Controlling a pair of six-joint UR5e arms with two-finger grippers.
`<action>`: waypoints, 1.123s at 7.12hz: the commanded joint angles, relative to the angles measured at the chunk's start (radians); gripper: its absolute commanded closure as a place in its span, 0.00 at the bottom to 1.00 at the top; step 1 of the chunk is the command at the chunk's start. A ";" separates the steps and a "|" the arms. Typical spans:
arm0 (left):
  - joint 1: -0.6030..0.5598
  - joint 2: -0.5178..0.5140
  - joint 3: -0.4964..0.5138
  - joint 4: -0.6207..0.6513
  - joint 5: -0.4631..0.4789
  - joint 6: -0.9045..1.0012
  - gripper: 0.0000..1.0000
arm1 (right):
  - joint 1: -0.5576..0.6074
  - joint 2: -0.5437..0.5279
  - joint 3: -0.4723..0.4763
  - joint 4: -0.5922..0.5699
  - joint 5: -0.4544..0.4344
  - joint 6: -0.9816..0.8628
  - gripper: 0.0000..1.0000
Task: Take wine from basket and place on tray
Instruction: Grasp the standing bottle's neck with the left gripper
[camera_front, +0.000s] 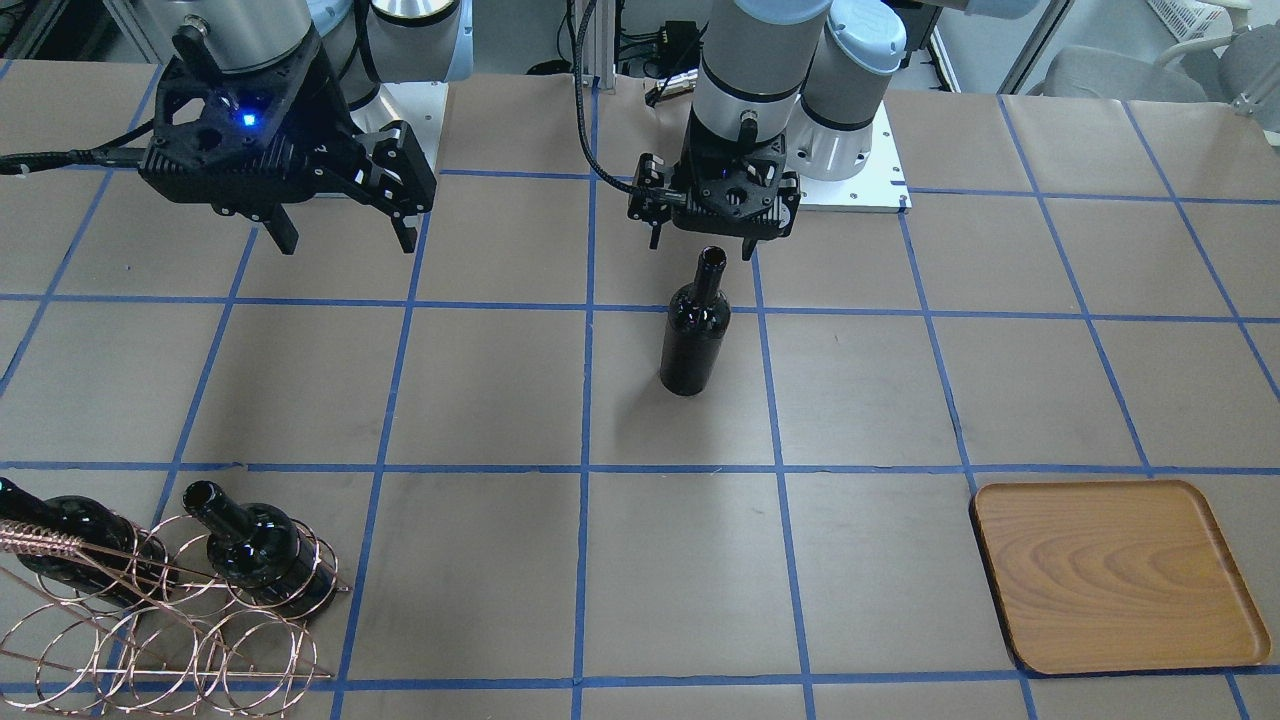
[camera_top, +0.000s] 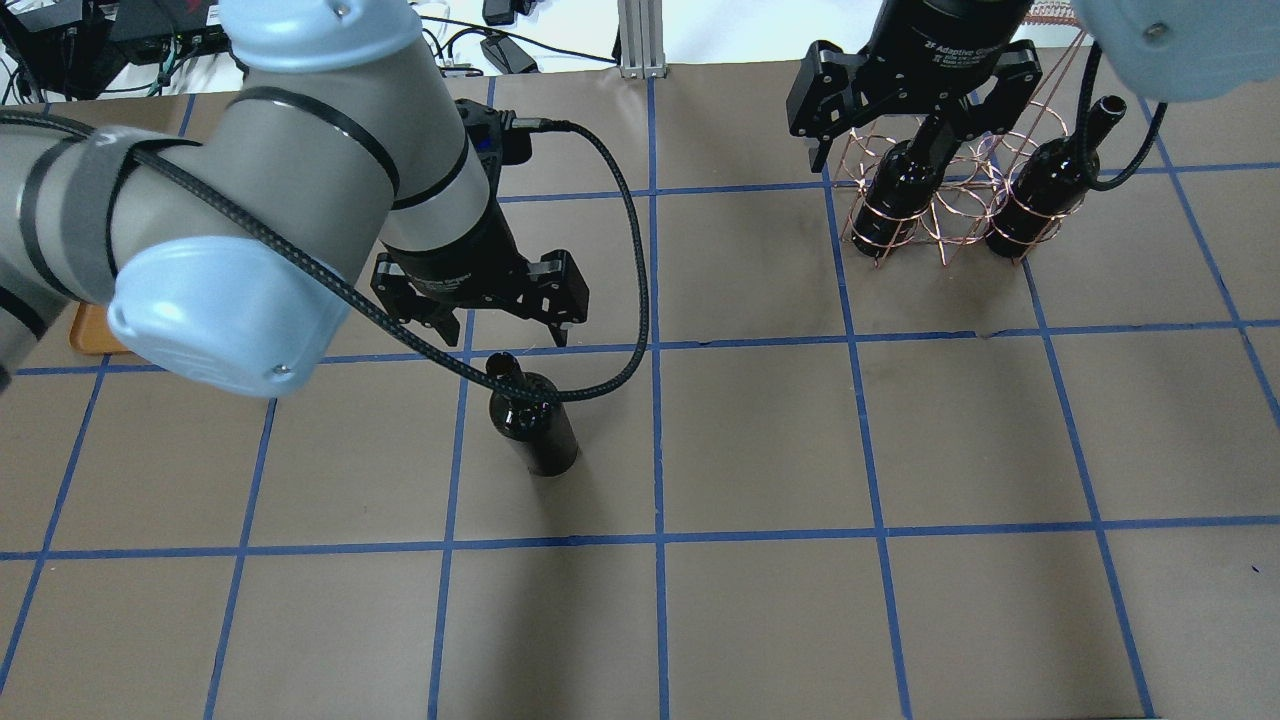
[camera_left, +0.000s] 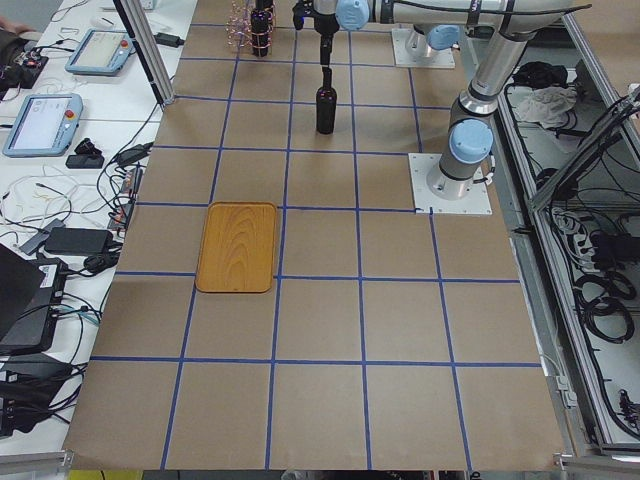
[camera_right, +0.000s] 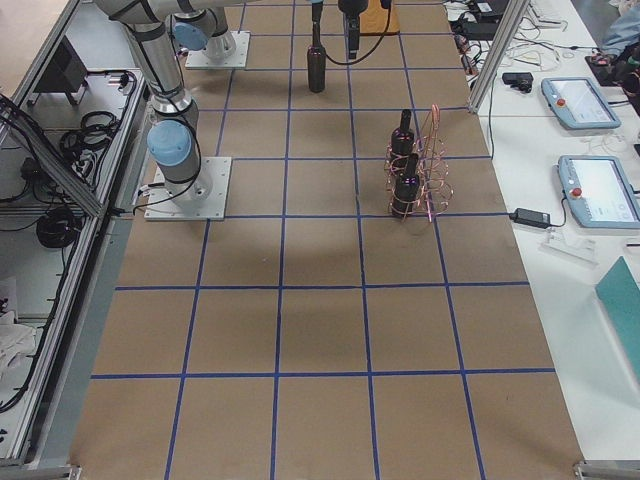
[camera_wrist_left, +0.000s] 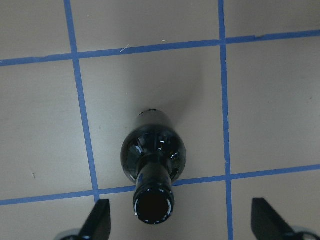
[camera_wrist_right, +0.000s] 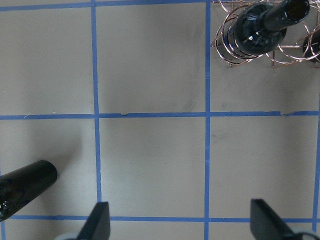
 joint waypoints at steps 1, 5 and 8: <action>0.007 -0.015 -0.020 0.016 0.007 0.010 0.02 | 0.000 -0.002 0.006 -0.004 -0.002 -0.023 0.00; 0.013 -0.038 -0.022 0.013 0.011 0.013 0.10 | -0.009 -0.006 0.002 -0.033 -0.008 -0.031 0.00; 0.028 -0.049 -0.022 0.003 0.015 0.011 0.29 | -0.025 -0.008 -0.010 -0.048 -0.008 -0.036 0.00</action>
